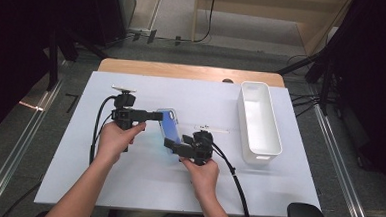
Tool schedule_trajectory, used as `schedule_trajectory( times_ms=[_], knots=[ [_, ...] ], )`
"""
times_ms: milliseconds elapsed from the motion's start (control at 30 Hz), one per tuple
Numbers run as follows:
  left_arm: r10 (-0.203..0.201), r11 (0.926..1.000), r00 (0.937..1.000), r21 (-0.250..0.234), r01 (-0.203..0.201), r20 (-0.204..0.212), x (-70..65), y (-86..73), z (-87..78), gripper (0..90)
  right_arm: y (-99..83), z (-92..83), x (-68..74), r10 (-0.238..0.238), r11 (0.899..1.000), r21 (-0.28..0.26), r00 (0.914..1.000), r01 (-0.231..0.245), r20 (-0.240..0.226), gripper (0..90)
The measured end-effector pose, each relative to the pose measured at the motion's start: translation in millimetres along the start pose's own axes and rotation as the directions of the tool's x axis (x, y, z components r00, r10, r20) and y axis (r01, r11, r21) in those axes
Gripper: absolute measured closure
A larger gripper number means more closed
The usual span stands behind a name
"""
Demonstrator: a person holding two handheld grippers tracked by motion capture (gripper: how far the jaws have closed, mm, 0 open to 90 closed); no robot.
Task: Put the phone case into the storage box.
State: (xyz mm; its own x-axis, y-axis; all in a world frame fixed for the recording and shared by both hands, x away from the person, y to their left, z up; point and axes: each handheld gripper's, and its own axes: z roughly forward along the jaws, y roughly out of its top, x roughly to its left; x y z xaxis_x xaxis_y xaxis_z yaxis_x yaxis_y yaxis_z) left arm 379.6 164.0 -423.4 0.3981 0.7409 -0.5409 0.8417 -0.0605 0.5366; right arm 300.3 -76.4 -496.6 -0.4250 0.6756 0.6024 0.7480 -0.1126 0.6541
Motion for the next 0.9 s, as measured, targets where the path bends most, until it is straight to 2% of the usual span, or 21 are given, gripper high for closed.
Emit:
schedule_trajectory(
  times_ms=[133,267,333,467,533,633,767,900],
  knots=[
    [-0.016,0.9997,0.9999,-0.016,0.016,0.001,-1.2,1.1,2.2,32.4,-0.6,0.1,0.6,0.0,1.0,-0.009,1.0,0.001,0.009,15.4],
    [-0.019,0.9998,0.9998,-0.011,0.019,0.003,-2.0,2.7,3.5,32.4,-1.2,1.2,0.5,0.002,1.0,-0.013,1.0,-0.001,0.008,15.4],
    [-0.036,0.9992,0.9994,-0.015,0.036,0.001,-3.0,4.3,4.7,32.5,-2.0,1.9,1.0,0.011,1.0,-0.008,0.9999,-0.011,0.01,15.4],
    [-0.055,0.9984,0.9985,-0.014,0.055,0.0,-4.4,5.7,8.3,34.6,-2.7,3.4,2.1,0.013,1.0,-0.02,0.9998,-0.013,0.014,15.4],
    [-0.052,0.9986,0.9987,-0.012,0.052,-0.002,-4.4,6.0,8.8,35.7,-2.8,3.7,2.2,0.01,1.0,-0.022,0.9998,-0.01,0.016,15.4],
    [-0.073,0.9973,0.9973,-0.01,0.073,-0.003,-4.7,7.1,10.7,36.9,-3.0,3.8,2.1,0.008,1.0,-0.02,0.9999,-0.008,0.015,15.3],
    [-0.067,0.9977,0.9977,-0.014,0.067,-0.01,-5.7,8.2,12.3,40.3,-3.8,4.5,3.6,0.013,1.0,-0.02,0.9998,-0.013,0.018,15.4],
    [-0.079,0.9968,0.9968,-0.017,0.078,-0.015,-6.5,8.4,13.7,43.9,-4.4,4.9,4.7,0.008,1.0,-0.022,0.9997,-0.008,0.024,15.3]
  ],
)
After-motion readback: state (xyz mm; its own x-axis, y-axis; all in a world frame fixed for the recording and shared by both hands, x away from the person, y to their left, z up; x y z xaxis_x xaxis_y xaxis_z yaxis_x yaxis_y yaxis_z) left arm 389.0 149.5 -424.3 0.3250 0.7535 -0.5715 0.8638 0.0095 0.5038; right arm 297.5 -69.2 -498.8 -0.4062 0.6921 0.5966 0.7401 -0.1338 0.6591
